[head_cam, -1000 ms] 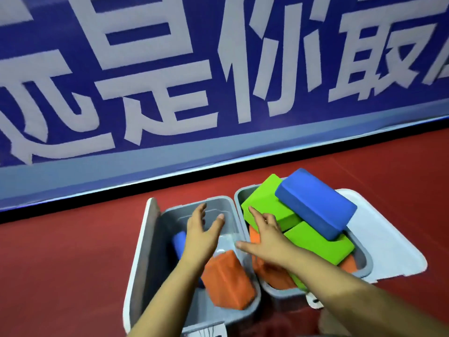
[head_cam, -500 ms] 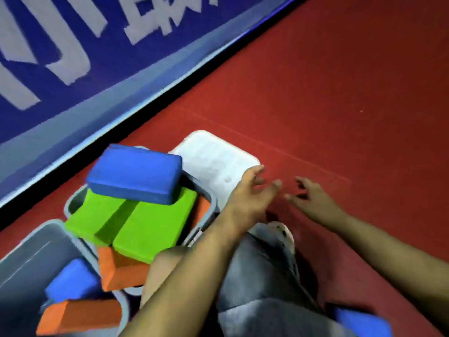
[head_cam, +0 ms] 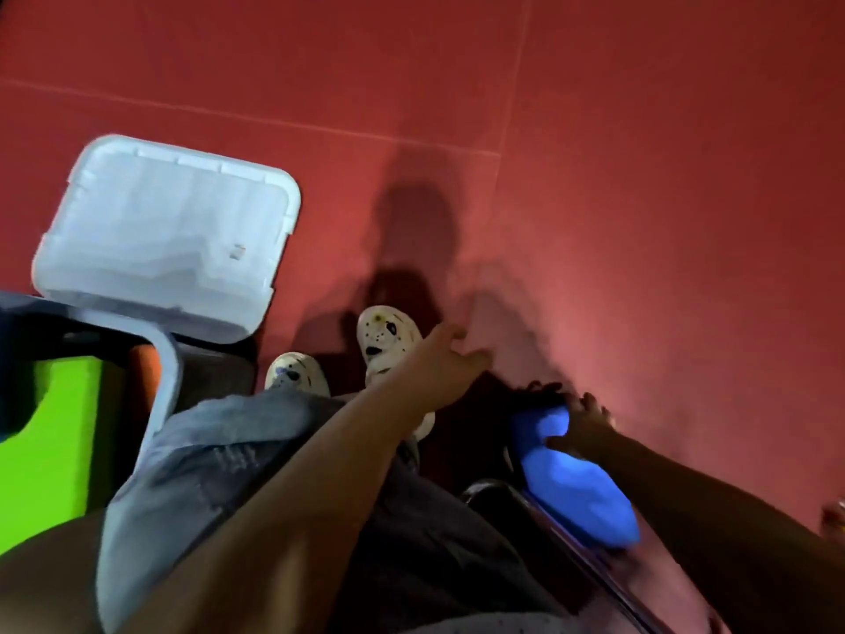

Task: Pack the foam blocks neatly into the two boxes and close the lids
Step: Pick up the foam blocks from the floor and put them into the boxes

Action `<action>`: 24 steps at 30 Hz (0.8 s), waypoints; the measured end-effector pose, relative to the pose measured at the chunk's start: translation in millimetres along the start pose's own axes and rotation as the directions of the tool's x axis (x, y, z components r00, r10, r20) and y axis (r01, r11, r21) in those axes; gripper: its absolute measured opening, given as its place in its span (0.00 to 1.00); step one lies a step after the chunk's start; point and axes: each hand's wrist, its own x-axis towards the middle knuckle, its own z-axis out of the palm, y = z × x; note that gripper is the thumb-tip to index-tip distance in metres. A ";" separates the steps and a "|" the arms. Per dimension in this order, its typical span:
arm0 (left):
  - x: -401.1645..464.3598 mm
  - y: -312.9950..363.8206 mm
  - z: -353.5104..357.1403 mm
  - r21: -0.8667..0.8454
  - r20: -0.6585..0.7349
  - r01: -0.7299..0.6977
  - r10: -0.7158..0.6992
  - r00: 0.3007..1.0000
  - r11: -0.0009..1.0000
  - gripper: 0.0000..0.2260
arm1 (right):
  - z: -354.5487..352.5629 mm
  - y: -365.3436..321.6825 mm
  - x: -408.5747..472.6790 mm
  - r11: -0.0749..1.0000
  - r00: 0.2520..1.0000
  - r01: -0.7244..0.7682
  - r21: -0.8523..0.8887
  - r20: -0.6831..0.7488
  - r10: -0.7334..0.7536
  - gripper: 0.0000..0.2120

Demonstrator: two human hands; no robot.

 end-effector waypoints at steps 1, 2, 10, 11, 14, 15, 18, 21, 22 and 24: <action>3.8 -1.9 -0.8 0.012 0.005 0.012 -0.013 1.000 1.000 0.21 | 7.4 1.9 3.9 0.996 0.999 0.044 -0.084 -0.006 -0.045 0.48; 8.0 -3.5 -1.6 0.016 0.011 0.027 -0.027 1.000 1.000 0.21 | 11.7 1.0 6.1 0.983 0.996 0.089 -0.162 -0.008 -0.091 0.49; 20.7 -0.3 -1.7 0.043 0.013 0.046 -0.046 0.999 0.998 0.19 | 28.5 -23.2 42.9 0.826 0.980 0.185 -0.532 0.158 -0.118 0.52; 20.9 -0.4 -2.8 0.046 0.013 0.044 -0.044 0.999 0.998 0.20 | 28.2 -25.7 47.1 0.811 0.978 0.190 -0.553 0.177 -0.108 0.54; 23.6 -2.1 -6.4 0.026 0.005 0.037 -0.037 0.999 0.999 0.20 | 17.2 -32.9 55.5 0.718 0.969 0.231 -0.657 0.219 -0.112 0.58; 23.9 -3.1 -6.8 0.017 0.005 0.036 -0.036 0.999 0.999 0.20 | 13.8 -34.5 57.9 0.694 0.965 0.247 -0.676 0.233 -0.116 0.59; 22.3 -4.0 -7.4 -0.040 0.021 0.024 -0.024 0.999 0.999 0.17 | 7.8 -39.6 63.4 0.666 0.955 0.287 -0.688 0.256 -0.147 0.60; 23.3 -3.9 -7.8 -0.042 -0.002 0.007 -0.007 1.000 0.999 0.16 | 4.5 -48.8 60.2 0.667 0.946 0.306 -0.679 0.295 -0.133 0.57; 23.2 -2.4 -8.2 -0.044 -0.009 0.006 -0.007 1.000 0.999 0.16 | 4.5 -50.6 57.7 0.671 0.946 0.302 -0.678 0.299 -0.123 0.55; 23.5 0.2 -9.8 -0.025 -0.022 -0.002 0.001 1.000 1.000 0.16 | 3.0 -55.0 49.8 0.686 0.949 0.279 -0.672 0.300 -0.093 0.52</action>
